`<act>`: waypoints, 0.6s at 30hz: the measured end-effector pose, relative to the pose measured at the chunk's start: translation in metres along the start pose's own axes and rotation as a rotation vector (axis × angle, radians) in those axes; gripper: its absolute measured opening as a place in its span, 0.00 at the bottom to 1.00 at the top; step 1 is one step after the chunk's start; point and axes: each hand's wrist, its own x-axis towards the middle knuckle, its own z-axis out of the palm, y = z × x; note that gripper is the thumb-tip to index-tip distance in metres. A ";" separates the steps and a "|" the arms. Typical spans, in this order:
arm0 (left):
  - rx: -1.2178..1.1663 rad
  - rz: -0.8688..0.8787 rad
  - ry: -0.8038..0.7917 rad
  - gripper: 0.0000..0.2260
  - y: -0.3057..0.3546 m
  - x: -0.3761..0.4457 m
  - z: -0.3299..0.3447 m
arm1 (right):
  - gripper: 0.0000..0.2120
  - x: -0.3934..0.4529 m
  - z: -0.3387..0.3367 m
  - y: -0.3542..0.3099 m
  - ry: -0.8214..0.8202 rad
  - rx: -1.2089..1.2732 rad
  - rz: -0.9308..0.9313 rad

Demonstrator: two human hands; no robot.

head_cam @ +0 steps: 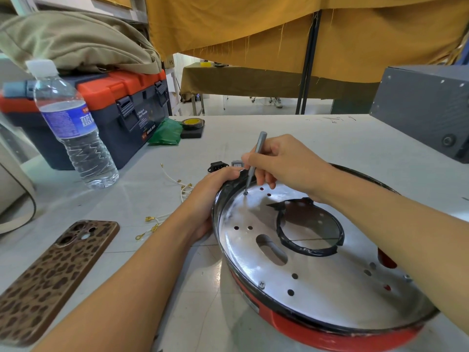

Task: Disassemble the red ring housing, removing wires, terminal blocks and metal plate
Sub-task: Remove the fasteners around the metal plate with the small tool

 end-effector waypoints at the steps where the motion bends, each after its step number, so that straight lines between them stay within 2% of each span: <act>1: -0.002 0.006 0.000 0.20 0.000 -0.001 0.000 | 0.12 0.000 0.001 0.000 0.012 -0.030 -0.014; 11: 0.010 -0.004 0.017 0.20 0.002 0.002 0.001 | 0.15 0.000 0.001 -0.004 -0.023 -0.203 -0.005; 18: 0.092 -0.045 0.038 0.15 0.006 0.009 0.002 | 0.12 -0.002 0.000 -0.008 -0.067 -0.192 -0.024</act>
